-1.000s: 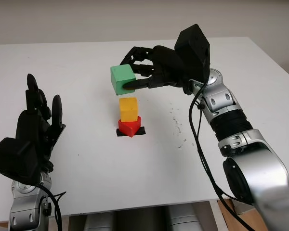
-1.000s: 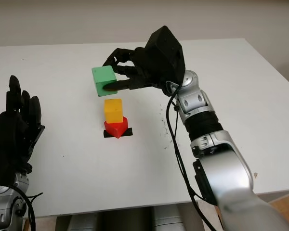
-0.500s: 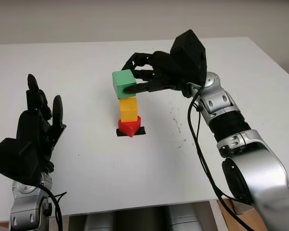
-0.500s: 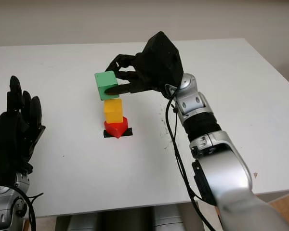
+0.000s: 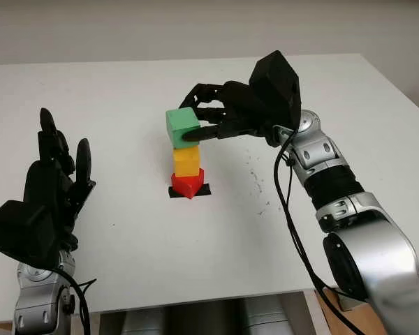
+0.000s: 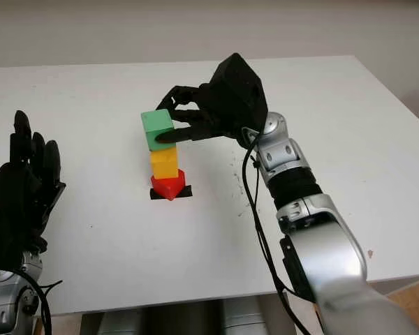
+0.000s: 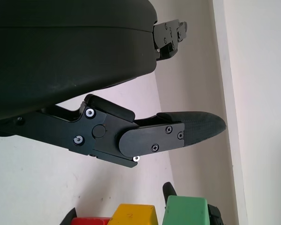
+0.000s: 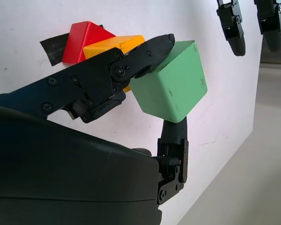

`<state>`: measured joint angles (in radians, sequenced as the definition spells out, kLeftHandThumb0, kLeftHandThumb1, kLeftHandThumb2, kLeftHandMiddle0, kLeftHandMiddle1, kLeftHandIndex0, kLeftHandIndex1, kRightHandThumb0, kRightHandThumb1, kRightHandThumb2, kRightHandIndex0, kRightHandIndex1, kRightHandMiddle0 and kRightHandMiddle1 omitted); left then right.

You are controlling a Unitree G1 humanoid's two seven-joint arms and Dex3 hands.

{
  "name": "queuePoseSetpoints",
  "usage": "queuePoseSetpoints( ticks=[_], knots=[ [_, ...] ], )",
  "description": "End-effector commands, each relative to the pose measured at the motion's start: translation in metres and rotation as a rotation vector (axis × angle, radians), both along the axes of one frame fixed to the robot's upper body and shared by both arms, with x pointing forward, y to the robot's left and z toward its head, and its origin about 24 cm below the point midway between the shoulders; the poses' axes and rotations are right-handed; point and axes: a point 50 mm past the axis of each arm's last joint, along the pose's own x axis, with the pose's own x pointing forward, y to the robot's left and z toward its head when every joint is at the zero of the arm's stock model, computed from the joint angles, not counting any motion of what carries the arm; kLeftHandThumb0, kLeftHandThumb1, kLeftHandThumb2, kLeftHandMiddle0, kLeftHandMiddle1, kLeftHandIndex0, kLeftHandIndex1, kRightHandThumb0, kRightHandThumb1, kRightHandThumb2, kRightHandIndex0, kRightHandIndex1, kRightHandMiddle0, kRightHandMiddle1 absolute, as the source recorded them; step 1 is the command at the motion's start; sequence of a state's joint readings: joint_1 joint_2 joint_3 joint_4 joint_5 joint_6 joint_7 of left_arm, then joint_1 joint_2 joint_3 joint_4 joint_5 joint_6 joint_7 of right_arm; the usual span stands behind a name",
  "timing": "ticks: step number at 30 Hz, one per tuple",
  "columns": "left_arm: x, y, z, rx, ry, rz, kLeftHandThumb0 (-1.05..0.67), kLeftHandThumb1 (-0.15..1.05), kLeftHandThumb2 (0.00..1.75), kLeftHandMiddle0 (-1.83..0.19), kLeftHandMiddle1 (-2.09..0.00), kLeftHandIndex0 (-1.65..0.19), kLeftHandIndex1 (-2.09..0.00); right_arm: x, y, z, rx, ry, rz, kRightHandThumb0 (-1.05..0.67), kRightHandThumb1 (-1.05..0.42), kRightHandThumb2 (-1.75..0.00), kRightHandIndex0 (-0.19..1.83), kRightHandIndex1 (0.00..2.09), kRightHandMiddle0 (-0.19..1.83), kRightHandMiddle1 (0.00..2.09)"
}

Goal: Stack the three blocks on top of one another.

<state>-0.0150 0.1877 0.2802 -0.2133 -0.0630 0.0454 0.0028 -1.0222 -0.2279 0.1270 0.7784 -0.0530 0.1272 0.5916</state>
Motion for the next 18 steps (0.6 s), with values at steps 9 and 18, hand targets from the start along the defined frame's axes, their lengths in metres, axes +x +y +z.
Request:
queuePoseSetpoints(
  ticks=[9,18],
  knots=[
    [-0.0008,0.0008,0.0036,0.009,-0.015,-0.004,-0.73,1.05,0.55,0.19,0.0,0.19,0.0,-0.0008,-0.0083,-0.0023,-0.011,-0.007,-0.01,-0.44,-0.94,-0.05,0.31,0.07,0.31,1.6],
    [-0.0015,0.0009,0.0047,0.012,-0.013,-0.003,-0.73,1.05,0.54,0.19,0.0,0.19,0.0,-0.001,-0.0087,-0.0064,-0.022,-0.005,-0.001,-0.45,-0.94,-0.05,0.29,0.06,0.33,1.6]
  ],
)
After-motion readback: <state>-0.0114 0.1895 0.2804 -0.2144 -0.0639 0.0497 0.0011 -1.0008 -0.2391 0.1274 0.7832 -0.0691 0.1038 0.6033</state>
